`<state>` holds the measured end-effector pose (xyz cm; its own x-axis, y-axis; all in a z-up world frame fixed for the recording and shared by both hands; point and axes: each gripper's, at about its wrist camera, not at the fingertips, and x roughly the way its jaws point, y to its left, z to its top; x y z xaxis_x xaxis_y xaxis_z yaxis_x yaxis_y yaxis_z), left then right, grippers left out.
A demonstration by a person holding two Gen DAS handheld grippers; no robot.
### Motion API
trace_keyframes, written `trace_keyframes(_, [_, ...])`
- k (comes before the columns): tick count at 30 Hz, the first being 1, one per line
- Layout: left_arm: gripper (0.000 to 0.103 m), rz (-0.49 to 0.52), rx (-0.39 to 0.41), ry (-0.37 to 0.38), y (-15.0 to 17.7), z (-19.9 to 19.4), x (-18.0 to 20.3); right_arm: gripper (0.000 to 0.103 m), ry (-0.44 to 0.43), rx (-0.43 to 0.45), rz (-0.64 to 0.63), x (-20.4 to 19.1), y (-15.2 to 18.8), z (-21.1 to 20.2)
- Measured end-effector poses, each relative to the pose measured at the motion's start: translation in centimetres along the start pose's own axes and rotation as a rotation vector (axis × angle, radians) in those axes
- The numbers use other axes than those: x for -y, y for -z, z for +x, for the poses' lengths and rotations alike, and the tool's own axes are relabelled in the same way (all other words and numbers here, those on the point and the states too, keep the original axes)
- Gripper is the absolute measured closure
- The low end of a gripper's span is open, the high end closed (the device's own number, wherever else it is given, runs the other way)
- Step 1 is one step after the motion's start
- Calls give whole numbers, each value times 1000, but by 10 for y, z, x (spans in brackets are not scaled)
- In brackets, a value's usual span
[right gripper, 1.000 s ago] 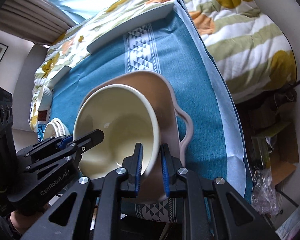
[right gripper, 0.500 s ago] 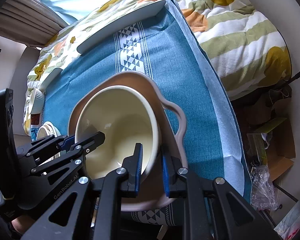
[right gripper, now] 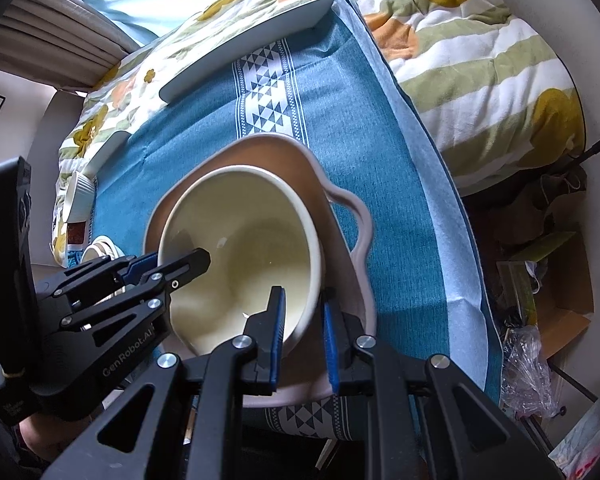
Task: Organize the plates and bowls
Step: 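Lower the cream bowl into the mauve bowl and open both grippers, then grasp the rim of the small white bowl with both grippers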
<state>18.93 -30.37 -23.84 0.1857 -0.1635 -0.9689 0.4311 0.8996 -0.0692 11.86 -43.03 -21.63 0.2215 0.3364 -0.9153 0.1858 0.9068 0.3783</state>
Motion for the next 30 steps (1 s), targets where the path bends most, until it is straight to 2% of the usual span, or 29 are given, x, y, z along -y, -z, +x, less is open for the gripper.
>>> trace_keyframes(8, [88, -24, 25, -11, 5, -20, -2, 86, 9, 18, -9, 3, 8, -15])
trace_keyframes(12, [85, -78, 126, -35, 8, -55, -12, 86, -16, 62, -43, -2, 9, -40])
trace_keyframes(13, [76, -95, 158, -49, 9, -67, -16, 86, -27, 74, -66, -6, 8, -46])
trace_keyframes(14, [56, -116, 193, -61, 10, -80, -20, 86, -35, 86, -90, -11, 7, -51])
trace_keyframes(15, [44, -140, 235, -68, 14, -95, -25, 86, -45, 101, -114, -17, 5, -57])
trace_keyframes(16, [23, -165, 278, -76, 17, -108, -29, 86, -47, 114, -132, -23, 3, -62])
trace_keyframes(17, [12, -194, 331, -88, 24, -125, -34, 86, -43, 132, -158, -31, 0, -68])
trace_keyframes(18, [9, -218, 373, -98, 30, -139, -40, 78, -45, 152, -184, -39, -1, -73])
trace_keyframes(20, [7, -275, 429, -117, 43, -163, -55, 46, -76, 192, -244, -57, -6, -83])
trace_keyframes(21, [7, -304, 447, -127, 50, -173, -63, 16, -92, 208, -270, -66, -7, -86])
trace_keyframes(22, [7, -336, 464, -136, 57, -183, -72, 0, -111, 225, -304, -75, -9, -89])
trace_keyframes(26, [7, -461, 544, -190, 91, -218, -112, 0, -178, 273, -469, -120, -16, -94])
trace_keyframes(30, [7, -545, 561, -246, 120, -242, -151, 0, -221, 329, -610, -166, -15, -99])
